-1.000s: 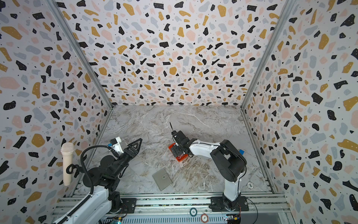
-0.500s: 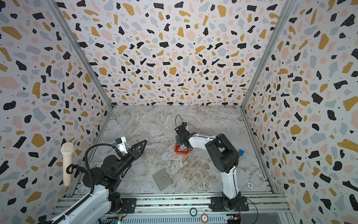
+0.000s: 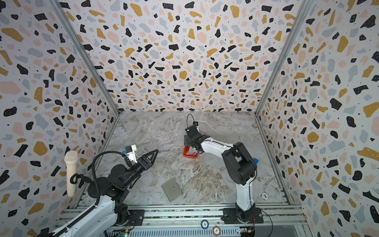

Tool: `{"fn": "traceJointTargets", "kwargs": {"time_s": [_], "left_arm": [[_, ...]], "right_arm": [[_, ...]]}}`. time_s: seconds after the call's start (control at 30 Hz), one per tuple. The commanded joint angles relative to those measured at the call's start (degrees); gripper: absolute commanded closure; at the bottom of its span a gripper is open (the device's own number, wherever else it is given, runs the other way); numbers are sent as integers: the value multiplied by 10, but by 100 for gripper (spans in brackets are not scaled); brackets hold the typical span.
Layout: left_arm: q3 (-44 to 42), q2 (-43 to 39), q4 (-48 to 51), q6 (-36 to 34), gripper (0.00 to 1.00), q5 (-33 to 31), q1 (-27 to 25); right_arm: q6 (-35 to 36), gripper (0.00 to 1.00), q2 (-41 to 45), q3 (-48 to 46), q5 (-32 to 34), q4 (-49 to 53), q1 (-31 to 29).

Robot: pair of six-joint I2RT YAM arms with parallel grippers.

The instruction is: Put the credit cards into the card holder

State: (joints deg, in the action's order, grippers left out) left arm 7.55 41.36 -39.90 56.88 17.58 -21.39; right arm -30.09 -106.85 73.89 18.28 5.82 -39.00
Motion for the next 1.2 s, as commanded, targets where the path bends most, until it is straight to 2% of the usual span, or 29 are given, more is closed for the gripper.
{"fn": "traceJointTargets", "kwargs": {"time_s": [0.0,0.1,0.3,0.43,0.57,0.63,0.8,0.97,1.17], "left_arm": [[29,-7,2,-23,0,9,-10],[31,-10,15,-32,0,13,-12],[18,-32,39,-36,0,13,-16],[9,-47,48,-36,0,12,-16],[5,-53,61,-42,0,3,-16],[3,-52,63,-40,0,1,-16],[-1,-55,62,-34,0,-2,-17],[-9,-61,65,-34,0,-7,-16],[-11,-61,68,-34,0,-8,-17]], "right_arm": [[20,3,86,-30,19,-9,-20],[28,6,150,-87,9,-9,-38],[24,20,279,-218,-65,-3,-54],[9,31,319,-279,-127,2,-60],[-7,47,301,-317,-184,-24,-66],[-12,52,274,-314,-195,-31,-69],[-25,52,207,-296,-202,-60,-77],[-27,52,170,-269,-177,-77,-75],[-18,53,116,-234,-156,-88,-49]]}}
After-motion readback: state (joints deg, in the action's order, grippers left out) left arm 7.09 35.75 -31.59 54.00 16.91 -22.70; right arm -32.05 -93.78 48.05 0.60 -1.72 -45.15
